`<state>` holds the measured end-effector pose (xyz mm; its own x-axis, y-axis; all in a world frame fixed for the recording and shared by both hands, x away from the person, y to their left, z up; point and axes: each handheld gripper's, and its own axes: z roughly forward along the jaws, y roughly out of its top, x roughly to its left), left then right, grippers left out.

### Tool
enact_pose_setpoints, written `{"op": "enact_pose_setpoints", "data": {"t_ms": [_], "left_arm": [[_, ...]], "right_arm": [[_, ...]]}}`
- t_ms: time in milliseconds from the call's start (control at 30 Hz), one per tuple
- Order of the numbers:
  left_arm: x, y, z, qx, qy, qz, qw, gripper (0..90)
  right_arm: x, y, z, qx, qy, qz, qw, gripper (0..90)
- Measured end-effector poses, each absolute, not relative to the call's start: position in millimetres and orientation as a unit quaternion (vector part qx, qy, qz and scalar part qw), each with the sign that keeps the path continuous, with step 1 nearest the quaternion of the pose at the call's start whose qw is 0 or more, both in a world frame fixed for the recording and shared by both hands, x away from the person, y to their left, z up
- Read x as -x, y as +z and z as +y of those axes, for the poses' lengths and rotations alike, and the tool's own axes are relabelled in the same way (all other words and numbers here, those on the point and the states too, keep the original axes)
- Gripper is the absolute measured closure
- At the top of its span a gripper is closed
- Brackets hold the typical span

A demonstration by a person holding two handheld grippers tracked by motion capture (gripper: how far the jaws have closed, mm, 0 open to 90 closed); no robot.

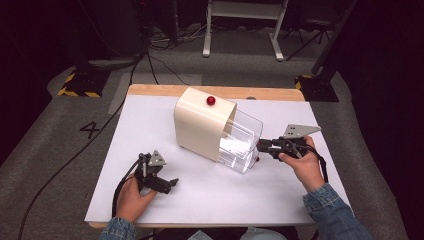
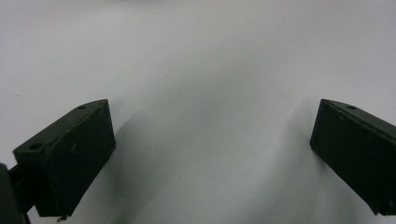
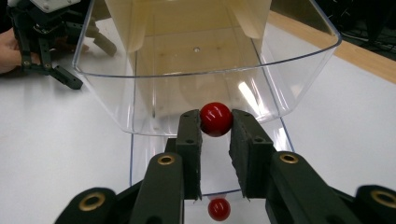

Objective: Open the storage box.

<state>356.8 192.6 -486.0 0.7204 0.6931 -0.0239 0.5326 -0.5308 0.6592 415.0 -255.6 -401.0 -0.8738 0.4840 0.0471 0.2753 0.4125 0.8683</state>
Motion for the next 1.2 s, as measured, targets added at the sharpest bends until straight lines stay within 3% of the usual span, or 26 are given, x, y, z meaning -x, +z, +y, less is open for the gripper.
{"op": "enact_pose_setpoints", "data": {"t_ms": [300, 533, 800, 1067, 1200], "left_arm": [[-357, -486, 193, -0.866, 0.121, 0.354, 0.331, 0.0], [-357, -486, 193, -0.866, 0.121, 0.354, 0.331, 0.0], [-357, -486, 193, -0.866, 0.121, 0.354, 0.331, 0.0], [-357, -486, 193, -0.866, 0.122, 0.353, 0.331, 0.0], [-357, -486, 193, -0.866, 0.122, 0.353, 0.332, 0.0]], "right_arm": [[-417, -408, -258, -0.237, 0.493, 0.831, 0.101, 73.6], [-416, -410, -259, -0.247, 0.484, 0.832, 0.112, 63.1], [-410, -401, -267, -0.251, 0.489, 0.827, 0.121, 58.0], [-396, -389, -289, -0.279, 0.488, 0.814, 0.146, 42.7], [-392, -385, -297, -0.285, 0.487, 0.811, 0.154, 39.8]]}}
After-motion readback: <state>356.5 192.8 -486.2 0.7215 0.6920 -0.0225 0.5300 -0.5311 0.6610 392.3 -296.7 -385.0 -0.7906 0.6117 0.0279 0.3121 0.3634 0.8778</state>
